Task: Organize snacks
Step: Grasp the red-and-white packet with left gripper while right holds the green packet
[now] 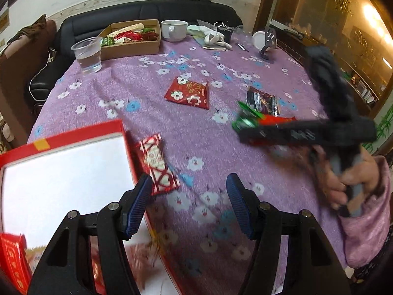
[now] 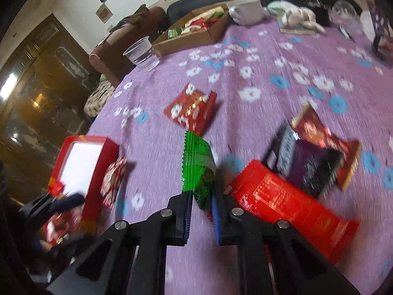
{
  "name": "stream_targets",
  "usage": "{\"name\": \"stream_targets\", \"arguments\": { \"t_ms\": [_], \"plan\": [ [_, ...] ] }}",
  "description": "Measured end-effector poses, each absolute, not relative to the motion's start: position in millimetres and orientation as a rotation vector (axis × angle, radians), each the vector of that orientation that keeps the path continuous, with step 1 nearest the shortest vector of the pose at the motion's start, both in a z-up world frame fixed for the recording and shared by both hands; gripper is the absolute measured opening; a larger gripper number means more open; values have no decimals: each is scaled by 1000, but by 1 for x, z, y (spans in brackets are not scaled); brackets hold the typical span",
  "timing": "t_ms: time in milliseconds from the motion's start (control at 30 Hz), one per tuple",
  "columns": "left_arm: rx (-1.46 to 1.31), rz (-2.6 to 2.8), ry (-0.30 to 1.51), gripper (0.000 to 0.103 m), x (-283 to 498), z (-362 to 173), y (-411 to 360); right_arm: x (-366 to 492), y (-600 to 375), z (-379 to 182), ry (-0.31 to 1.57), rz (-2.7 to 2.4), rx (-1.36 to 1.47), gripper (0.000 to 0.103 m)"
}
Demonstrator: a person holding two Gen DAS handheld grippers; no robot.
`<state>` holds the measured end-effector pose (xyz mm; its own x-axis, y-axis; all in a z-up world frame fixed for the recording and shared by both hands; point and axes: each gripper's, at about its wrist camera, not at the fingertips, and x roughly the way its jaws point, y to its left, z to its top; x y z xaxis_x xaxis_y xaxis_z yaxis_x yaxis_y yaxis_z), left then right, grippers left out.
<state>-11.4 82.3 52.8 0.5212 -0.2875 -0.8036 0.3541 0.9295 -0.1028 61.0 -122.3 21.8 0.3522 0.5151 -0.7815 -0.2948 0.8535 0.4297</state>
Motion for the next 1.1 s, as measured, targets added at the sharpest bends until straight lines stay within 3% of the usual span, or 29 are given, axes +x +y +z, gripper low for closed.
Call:
{"name": "stream_targets", "arguments": {
  "t_ms": [433,533,767,1100],
  "plan": [
    [182,-362,1007,60,20,33,59,13,-146,17,1152,690,241,18],
    [104,-455,1074,60,20,23,50,14,-147,17,1160,690,250,18],
    [163,-371,951,56,-3,49,54,17,-147,15,1176,689,272,19],
    [193,-230,1027,55,15,31,62,17,-150,14,1176,692,292,21]
  ]
}}
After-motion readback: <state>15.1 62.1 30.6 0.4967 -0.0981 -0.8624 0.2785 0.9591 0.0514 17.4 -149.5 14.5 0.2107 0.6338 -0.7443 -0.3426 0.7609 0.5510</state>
